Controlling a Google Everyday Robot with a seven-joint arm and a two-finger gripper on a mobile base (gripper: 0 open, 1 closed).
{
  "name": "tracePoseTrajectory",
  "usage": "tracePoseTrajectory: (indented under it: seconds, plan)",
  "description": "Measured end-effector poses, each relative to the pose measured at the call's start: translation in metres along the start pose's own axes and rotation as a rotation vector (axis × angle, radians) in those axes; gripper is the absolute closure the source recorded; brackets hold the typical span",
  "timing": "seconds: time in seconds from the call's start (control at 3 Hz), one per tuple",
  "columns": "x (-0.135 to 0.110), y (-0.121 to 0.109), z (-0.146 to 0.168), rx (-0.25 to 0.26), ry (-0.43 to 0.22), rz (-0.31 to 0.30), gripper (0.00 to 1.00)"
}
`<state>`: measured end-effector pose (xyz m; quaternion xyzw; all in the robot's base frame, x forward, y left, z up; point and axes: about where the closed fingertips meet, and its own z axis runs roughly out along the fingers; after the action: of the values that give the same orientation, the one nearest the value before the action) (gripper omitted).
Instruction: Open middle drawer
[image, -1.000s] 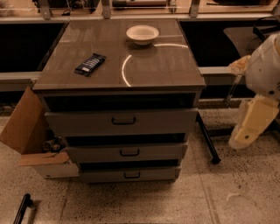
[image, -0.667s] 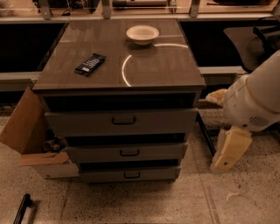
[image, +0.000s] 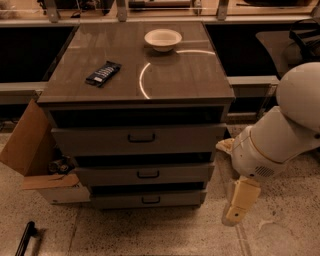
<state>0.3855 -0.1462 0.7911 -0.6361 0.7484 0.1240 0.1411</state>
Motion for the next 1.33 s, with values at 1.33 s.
tracePoseTrajectory:
  seconds: [1.33]
  plan:
    - [0.072, -0.081, 0.224, -0.002, -0.155, -0.070, 0.00]
